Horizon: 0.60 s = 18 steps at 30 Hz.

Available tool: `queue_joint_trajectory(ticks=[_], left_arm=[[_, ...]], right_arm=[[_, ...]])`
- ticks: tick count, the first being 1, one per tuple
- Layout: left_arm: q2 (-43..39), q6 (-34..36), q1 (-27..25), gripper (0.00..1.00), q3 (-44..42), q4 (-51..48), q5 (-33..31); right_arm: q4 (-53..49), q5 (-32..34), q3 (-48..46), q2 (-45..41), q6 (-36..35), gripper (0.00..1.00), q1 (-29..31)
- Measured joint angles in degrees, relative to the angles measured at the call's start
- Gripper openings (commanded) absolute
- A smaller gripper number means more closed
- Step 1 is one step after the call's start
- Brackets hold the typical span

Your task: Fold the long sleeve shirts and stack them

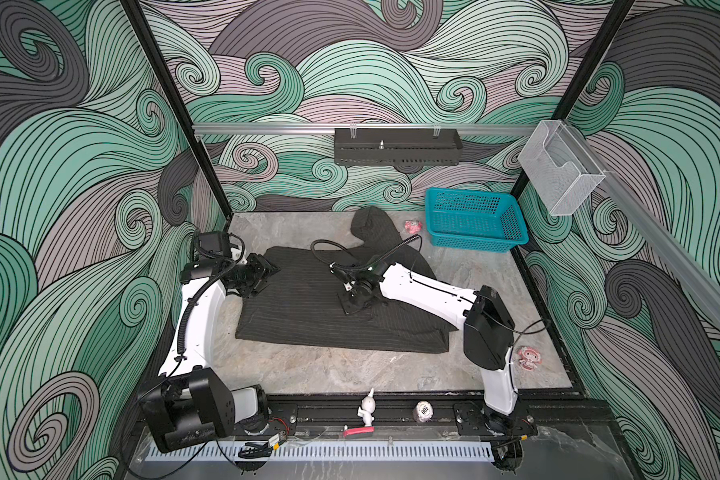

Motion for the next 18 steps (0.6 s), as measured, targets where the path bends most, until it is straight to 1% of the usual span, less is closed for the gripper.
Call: queue_joint_trajectory(ticks=[2, 5, 8, 11, 14, 16, 18], left_arm=[[0.00, 0.28, -0.13, 0.52, 0.15, 0.00, 0.02], [0.02, 0.35, -0.63, 0.52, 0.96, 0.20, 0.07], [0.00, 0.31, -1.20, 0.52, 1.42, 0.81, 0.11], [0.00, 0.24, -1.57, 0.52, 1.49, 1.25, 0.24], [-0.17, 0.24, -1.92, 0.52, 1.49, 1.60, 0.28], [-0.66, 0.24, -1.97, 0.52, 1.49, 1.60, 0.28], [-1.25, 0.26, -2.14, 0.52, 1.49, 1.57, 0.28]], right_arm=[[-1.55, 1.40, -2.05, -6.29, -0.90, 0.00, 0.42], [-2.01, 4.42, -1.66, -19.65, -1.22, 0.00, 0.04], [-1.27, 7.89, 1.92, -33.35, -0.79, 0.00, -0.90], [-1.20, 10.36, 5.88, -42.62, 0.50, 0.00, -1.92], [-2.89, 11.78, 8.07, -46.62, 1.97, 0.00, -2.45], [-4.28, 11.80, 6.88, -46.90, 2.97, 0.00, -2.51], [-5.77, 11.30, 3.48, -46.34, 4.26, 0.00, -2.49]])
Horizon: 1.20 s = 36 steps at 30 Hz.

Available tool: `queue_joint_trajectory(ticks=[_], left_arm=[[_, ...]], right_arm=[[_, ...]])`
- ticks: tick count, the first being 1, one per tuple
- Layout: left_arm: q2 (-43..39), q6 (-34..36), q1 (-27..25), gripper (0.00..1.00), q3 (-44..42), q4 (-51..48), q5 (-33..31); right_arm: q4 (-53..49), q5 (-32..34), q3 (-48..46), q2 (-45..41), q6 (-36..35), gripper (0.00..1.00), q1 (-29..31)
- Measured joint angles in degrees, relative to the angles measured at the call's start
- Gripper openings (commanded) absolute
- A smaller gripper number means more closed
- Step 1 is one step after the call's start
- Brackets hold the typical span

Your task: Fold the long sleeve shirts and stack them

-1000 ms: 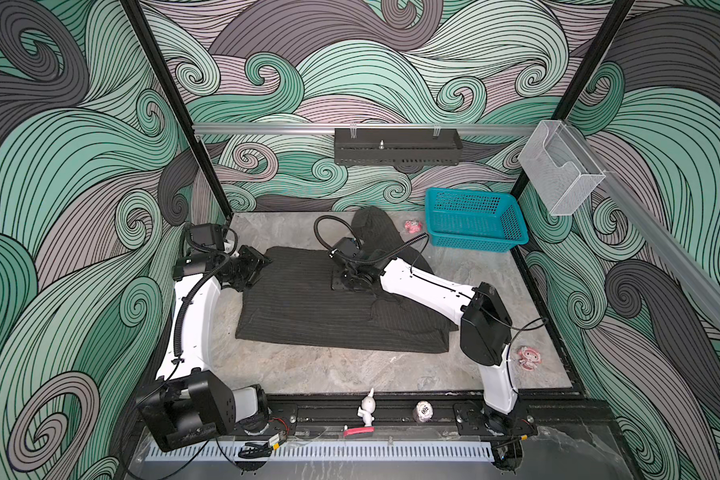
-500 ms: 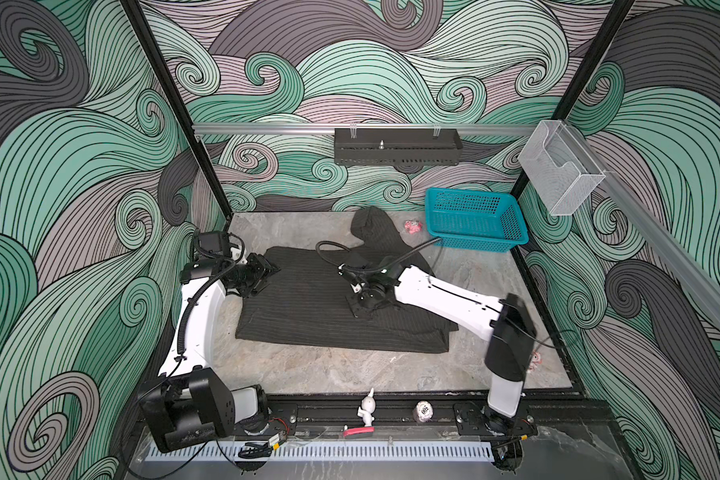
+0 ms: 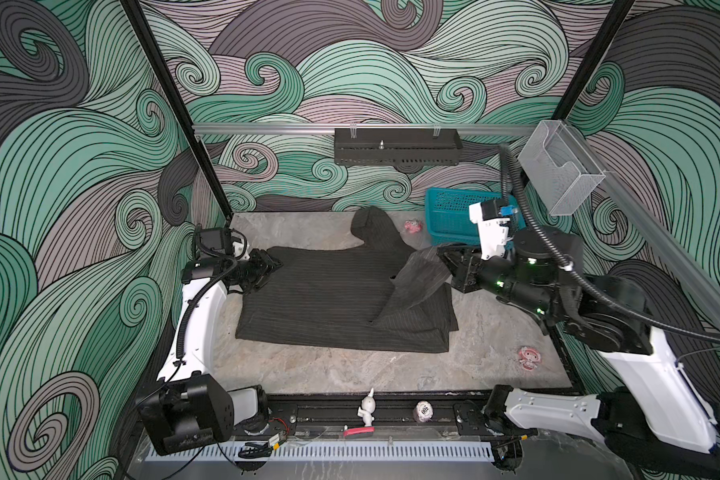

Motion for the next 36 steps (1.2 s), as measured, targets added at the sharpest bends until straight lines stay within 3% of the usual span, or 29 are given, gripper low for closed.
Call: queue_joint_trajectory(ticks=[10, 14, 19, 25, 30, 33, 36], left_arm=[[-1.36, 0.00, -0.13, 0.52, -0.61, 0.46, -0.04], [-1.36, -0.02, -0.13, 0.52, -0.87, 0.55, -0.09], [-1.36, -0.07, -0.13, 0.52, -0.87, 1.01, -0.17], [-1.36, -0.07, -0.13, 0.52, -0.85, 0.96, -0.50], [-1.36, -0.17, -0.13, 0.52, -0.85, 0.98, -0.74], [-1.36, -0.26, -0.13, 0.52, -0.85, 0.98, -0.76], [-1.36, -0.26, -0.13, 0.52, -0.85, 0.98, -0.85]], right_arm=[[-1.86, -6.10, -14.47, 2.93, 5.35, 0.00, -1.84], [6.49, -10.49, -22.32, 3.23, 10.73, 0.00, -4.50], [24.46, -14.14, -37.75, 3.21, 26.62, 0.00, -11.02], [36.00, -3.21, -43.69, 0.81, 46.64, 0.00, -12.70], [34.23, 7.69, -41.53, -0.76, 60.46, 0.00, -12.87], [32.96, 9.49, -43.56, 0.37, 66.97, 0.13, -13.11], [32.30, 9.11, -49.70, 1.57, 70.79, 0.48, -13.11]])
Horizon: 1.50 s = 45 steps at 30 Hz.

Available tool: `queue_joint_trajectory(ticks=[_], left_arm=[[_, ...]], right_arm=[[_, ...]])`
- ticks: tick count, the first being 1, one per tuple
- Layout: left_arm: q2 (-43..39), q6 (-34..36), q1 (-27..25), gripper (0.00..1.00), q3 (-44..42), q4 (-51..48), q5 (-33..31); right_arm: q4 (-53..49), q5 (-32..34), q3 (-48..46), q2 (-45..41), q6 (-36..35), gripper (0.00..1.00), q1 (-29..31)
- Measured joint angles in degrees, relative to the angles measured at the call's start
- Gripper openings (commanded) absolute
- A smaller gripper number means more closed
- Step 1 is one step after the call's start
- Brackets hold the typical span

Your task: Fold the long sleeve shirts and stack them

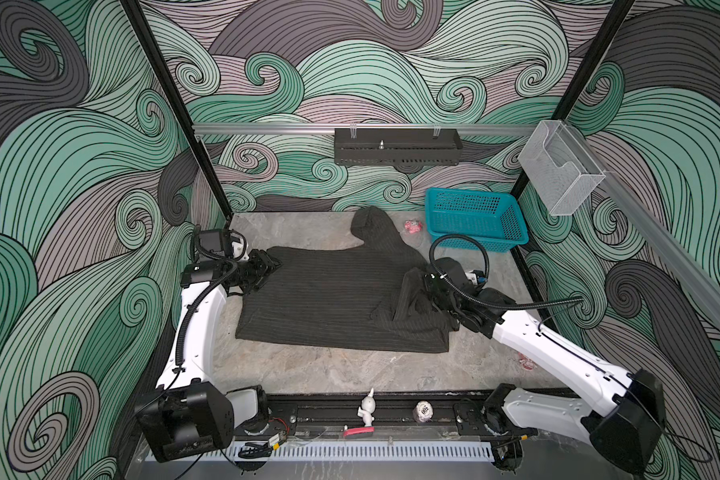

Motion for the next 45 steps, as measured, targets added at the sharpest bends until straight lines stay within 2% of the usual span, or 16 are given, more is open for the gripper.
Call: queue_joint_trajectory(ticks=[2, 3, 4, 6, 11, 14, 17, 20, 23, 26, 29, 33, 35, 37, 40, 45], left_arm=[[0.00, 0.00, 0.00, 0.52, 0.00, 0.00, -0.09], [0.00, 0.00, 0.00, 0.52, 0.00, 0.00, -0.11], [0.00, 0.02, 0.00, 0.52, 0.00, 0.00, -0.11], [0.00, 0.02, 0.00, 0.52, 0.00, 0.02, -0.13], [0.02, 0.02, 0.00, 0.52, 0.00, 0.22, -0.26], [0.07, 0.07, 0.00, 0.52, -0.02, 0.33, -0.28], [0.07, 0.46, -0.02, 0.52, 0.00, 0.22, -0.31], [0.07, 1.27, -0.87, 0.52, -0.02, -0.31, -0.68], [0.07, 2.78, -4.79, 0.55, -0.04, -1.01, -1.84], [0.17, 5.84, -14.01, 0.56, 0.04, -1.27, -4.57], [2.86, 11.02, -28.98, 0.61, 2.40, -1.49, -8.70], [11.87, 22.38, -49.79, 0.71, 10.32, -0.48, -16.74], [16.68, 29.40, -57.31, 0.72, 13.66, 0.83, -21.05], [21.44, 37.70, -63.69, 0.79, 15.87, 2.67, -24.94], [25.92, 49.20, -69.72, 0.81, 15.54, 6.62, -29.59], [29.81, 66.38, -74.05, 0.85, 10.27, 16.20, -34.45]], right_arm=[[-1.86, -0.37, -3.87, 0.22, -0.90, 0.77, 0.00], [-3.56, -0.50, -4.28, 0.22, -2.43, 0.86, -0.02], [-5.44, -0.70, -4.02, 0.22, -5.49, 0.90, -0.13], [-9.88, -1.25, -0.46, 0.68, -14.23, 0.92, -0.42], [-17.03, -4.31, 16.02, 5.18, -43.74, 0.90, -0.66], [-19.58, -7.85, 17.14, 6.16, -59.21, 0.88, -1.16], [-23.93, -11.39, 17.11, 9.73, -69.46, 0.89, -2.54], [-26.88, -14.23, 16.24, 14.01, -75.47, 0.90, -3.52], [-27.89, -16.22, 13.53, 14.60, -76.74, 0.90, -5.11], [-27.54, -17.62, 10.12, 10.73, -74.82, 0.90, -9.68], [-25.24, -18.53, 5.88, 1.90, -70.62, 0.89, -17.70], [-22.34, -20.46, 1.33, -11.78, -63.89, 0.86, -30.14], [-21.46, -21.97, 0.35, -16.48, -61.42, 0.86, -35.28], [-20.61, -23.82, 0.07, -19.41, -59.19, 0.85, -39.95], [-18.91, -27.06, -0.11, -20.72, -57.02, 0.85, -44.65], [-16.70, -31.30, -2.27, -20.63, -54.97, 0.84, -48.09]])
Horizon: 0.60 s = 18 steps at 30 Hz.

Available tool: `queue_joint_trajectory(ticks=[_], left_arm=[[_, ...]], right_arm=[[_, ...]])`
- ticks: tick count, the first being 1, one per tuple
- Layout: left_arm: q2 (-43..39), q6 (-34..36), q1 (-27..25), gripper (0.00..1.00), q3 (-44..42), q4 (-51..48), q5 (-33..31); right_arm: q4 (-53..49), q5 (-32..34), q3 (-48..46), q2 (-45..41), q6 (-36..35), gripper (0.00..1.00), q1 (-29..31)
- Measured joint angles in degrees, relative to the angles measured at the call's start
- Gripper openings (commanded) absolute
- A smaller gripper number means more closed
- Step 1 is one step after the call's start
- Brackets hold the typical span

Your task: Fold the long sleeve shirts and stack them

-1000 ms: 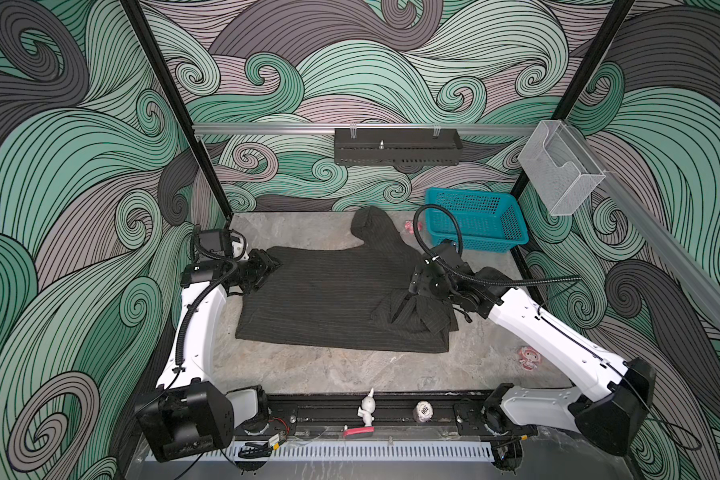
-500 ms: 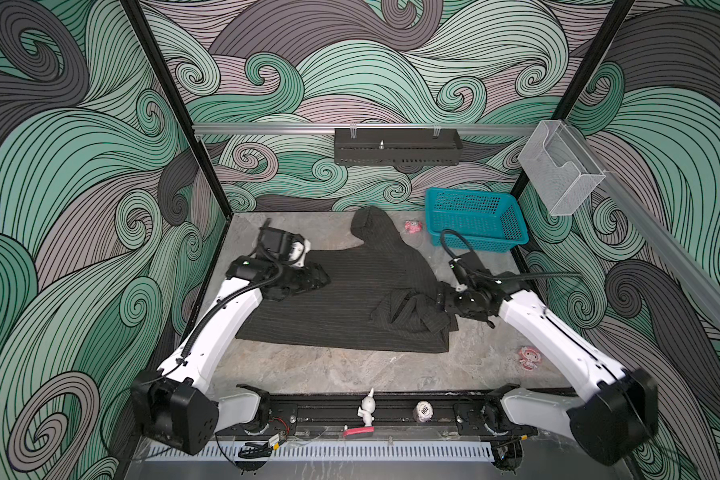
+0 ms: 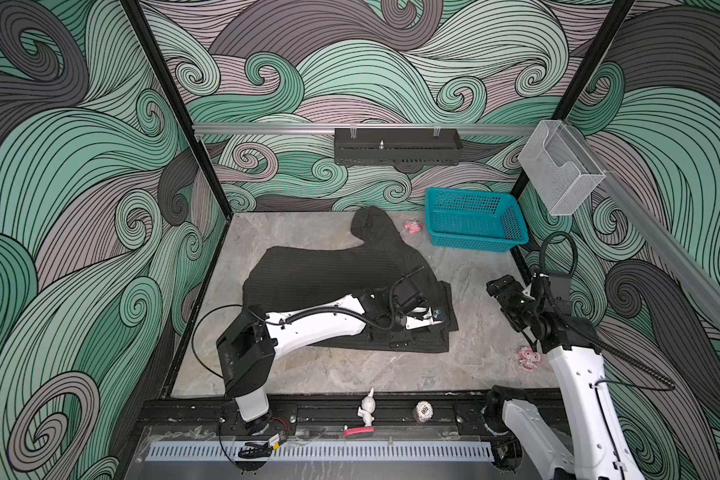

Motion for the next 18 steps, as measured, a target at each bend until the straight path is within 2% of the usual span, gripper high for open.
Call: queue_joint_trajectory(ticks=[5, 10, 18], left_arm=[[4.87, 10.73, -0.57, 0.93, -1.53, 9.53, -3.15], [8.83, 17.86, -0.72, 0.94, -1.60, 18.95, -4.52], [13.44, 24.30, -0.83, 0.85, -1.44, 24.94, -1.31]], right_arm=[[0.96, -2.16, -0.96, -0.07, 0.66, 0.84, -0.46], [1.40, -3.19, -0.96, -0.33, 0.63, 0.83, -0.46], [1.49, -3.82, -0.96, -0.48, 0.57, 0.83, -0.46]])
